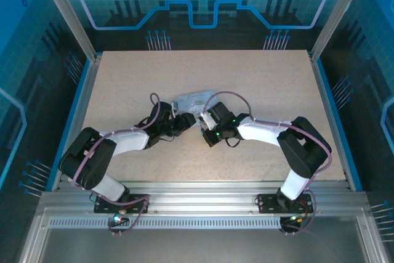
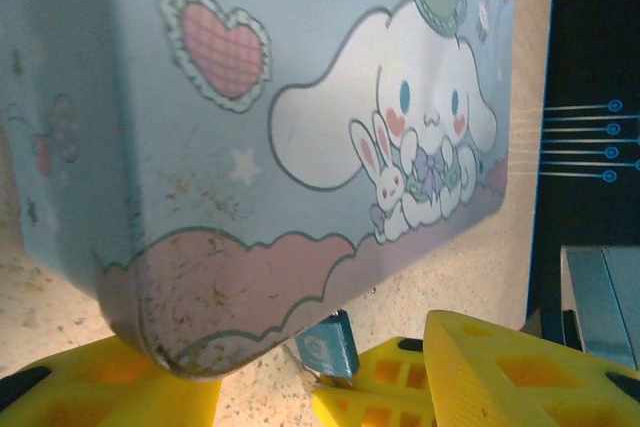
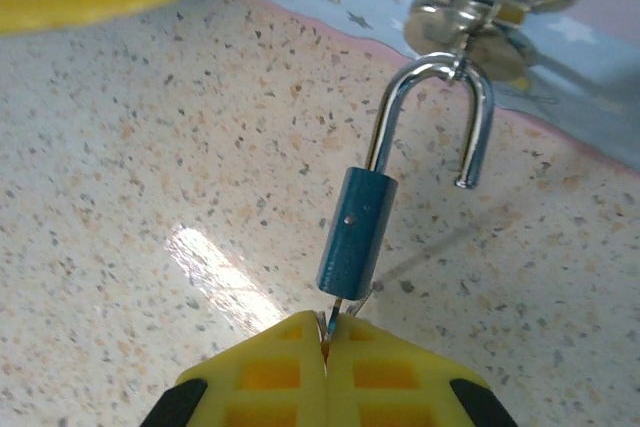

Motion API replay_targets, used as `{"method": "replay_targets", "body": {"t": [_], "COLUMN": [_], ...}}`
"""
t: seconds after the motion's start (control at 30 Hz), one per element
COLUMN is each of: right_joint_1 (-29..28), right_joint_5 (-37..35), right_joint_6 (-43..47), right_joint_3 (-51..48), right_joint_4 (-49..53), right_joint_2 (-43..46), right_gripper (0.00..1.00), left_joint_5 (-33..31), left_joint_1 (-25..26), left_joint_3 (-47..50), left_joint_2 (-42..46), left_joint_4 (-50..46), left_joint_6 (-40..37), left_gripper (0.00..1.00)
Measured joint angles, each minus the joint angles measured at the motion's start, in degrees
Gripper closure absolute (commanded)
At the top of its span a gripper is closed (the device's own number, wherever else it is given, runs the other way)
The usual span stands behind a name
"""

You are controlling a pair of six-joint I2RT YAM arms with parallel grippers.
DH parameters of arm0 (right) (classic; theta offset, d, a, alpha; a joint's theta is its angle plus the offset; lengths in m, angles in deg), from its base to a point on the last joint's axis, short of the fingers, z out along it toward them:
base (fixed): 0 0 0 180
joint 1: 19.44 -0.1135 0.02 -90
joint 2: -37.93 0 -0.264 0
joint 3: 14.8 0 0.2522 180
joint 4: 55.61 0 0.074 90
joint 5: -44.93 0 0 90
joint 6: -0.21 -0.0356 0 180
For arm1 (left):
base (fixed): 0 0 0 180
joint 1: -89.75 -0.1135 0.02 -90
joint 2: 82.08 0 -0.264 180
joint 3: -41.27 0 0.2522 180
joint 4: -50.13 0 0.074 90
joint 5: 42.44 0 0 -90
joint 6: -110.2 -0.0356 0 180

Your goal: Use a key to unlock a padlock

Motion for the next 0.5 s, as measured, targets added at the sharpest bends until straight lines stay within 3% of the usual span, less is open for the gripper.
{"method": "replay_targets", "body": {"t": [0.5], "right_joint_1": [0.0], "right_joint_5": [-2.97], "right_joint_6": [12.85], "right_joint_3": [3.67], "right_joint_4": [5.77], "right_joint_2": [-1.55], "right_gripper": [1.0], "left_joint_5": [-0.11], "left_joint_1": [-3.54], "left_joint_3": [0.0], "left_joint_2": [0.0], "left_joint_4": [-0.2], "left_joint_6": [-1.66], "left_gripper": [0.44]}}
